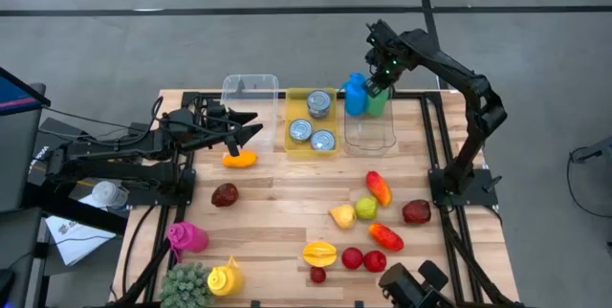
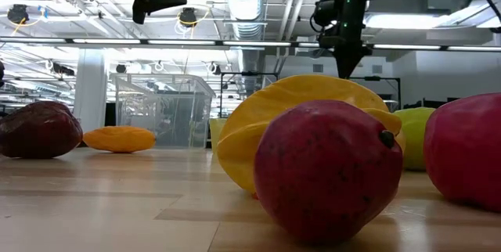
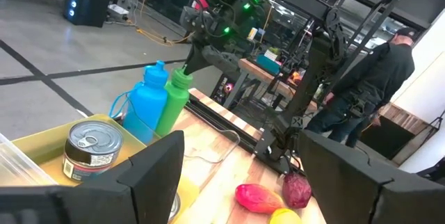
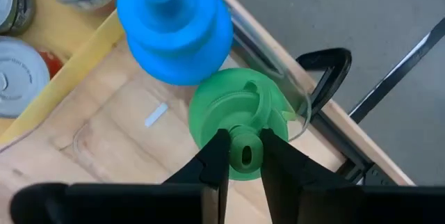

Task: Pick & Place Food Item
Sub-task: Put the green tumbler into the transparent bin, then put the pink tumbler into the transparent bin

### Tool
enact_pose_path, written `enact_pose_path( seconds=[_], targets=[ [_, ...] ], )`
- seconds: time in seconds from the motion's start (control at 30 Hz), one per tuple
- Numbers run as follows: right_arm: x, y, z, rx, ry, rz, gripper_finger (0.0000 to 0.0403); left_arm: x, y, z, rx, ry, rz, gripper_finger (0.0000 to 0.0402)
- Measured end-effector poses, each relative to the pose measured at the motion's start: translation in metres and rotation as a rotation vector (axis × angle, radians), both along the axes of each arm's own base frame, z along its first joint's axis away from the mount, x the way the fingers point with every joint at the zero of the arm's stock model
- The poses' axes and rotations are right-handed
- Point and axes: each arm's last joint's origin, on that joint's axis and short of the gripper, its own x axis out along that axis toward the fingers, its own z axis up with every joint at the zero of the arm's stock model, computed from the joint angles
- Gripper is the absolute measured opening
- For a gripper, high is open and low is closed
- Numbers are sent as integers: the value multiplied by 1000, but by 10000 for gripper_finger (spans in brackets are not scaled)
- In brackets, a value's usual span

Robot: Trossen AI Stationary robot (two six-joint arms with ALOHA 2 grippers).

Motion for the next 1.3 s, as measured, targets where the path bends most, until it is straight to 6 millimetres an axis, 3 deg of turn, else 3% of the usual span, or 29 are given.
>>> enact_pose_path(
  seconds=[0.37,0.9,1.07,1.3],
  targets=[
    [1,-2,0,-19,-15,-2,79,0,0,0,0,0,0,273],
    [-4,-6,2,-39,-4,8,218,0,-2,0,26,7,-56,273],
    [-10,1,28,-104,-49,29,225,-2,-8,16,74,48,-135,273],
    [-30,29,77,-234,-160,40,224,-13,-26,51,63,369,-236,273]
  ],
)
